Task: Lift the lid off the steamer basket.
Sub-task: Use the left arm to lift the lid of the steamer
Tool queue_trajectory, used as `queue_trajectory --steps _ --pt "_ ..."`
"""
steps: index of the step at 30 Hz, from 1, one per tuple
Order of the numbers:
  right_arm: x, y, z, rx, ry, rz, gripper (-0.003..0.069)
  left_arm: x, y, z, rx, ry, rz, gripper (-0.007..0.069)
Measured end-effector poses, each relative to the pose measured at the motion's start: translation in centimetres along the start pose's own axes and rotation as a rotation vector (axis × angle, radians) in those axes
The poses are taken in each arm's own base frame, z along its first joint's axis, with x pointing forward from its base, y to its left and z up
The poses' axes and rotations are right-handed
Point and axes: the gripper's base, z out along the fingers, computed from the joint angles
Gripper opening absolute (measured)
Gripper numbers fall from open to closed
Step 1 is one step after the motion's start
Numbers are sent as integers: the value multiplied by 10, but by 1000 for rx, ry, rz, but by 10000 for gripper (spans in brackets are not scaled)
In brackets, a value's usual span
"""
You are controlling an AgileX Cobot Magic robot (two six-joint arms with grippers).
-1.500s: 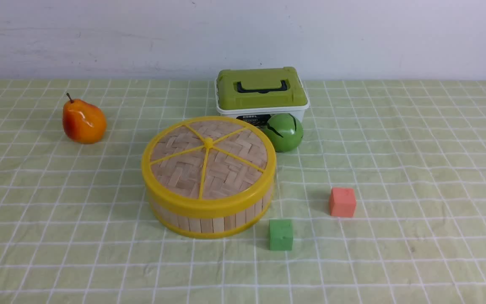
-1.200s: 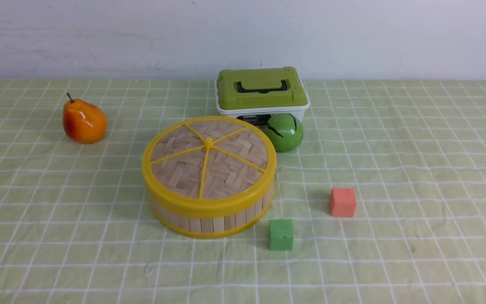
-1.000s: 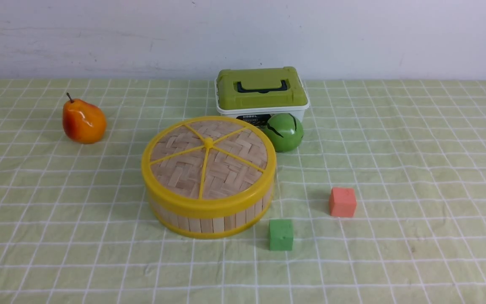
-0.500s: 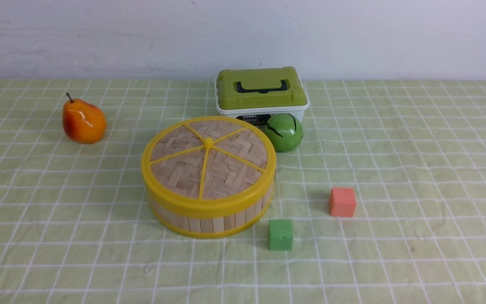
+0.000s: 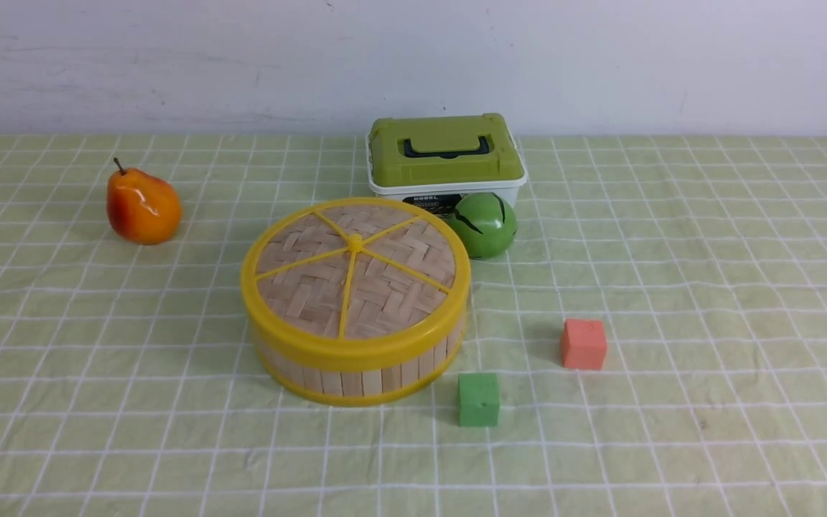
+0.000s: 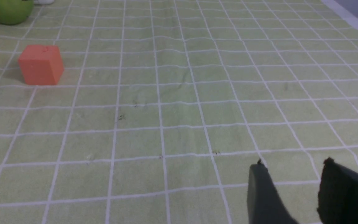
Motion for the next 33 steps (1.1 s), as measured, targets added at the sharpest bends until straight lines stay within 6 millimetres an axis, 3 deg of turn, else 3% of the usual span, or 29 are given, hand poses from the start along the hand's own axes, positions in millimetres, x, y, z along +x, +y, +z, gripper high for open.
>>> queue_trajectory --steps 4,10,11,19,25,27,28,31,33 --pt "0 0 0 0 0 0 242 -5 0 0 4 -55 0 238" --pt "0 0 0 0 0 0 242 -27 -2 -4 22 -305 0 238" --pt "0 0 0 0 0 0 242 -36 -3 -7 29 -412 0 238" --pt "0 0 0 0 0 0 242 -57 -4 -20 50 -678 -6 238" --pt "0 0 0 0 0 0 242 -62 -3 -25 142 -751 -256 232" --pt "0 0 0 0 0 0 242 -62 -3 -24 180 -730 -357 200" --pt "0 0 0 0 0 0 242 -64 -5 -25 196 -693 -400 146" --pt "0 0 0 0 0 0 242 -82 -11 -31 186 -630 -340 -1" --pt "0 0 0 0 0 0 242 -101 -14 -33 156 -576 -287 -13"
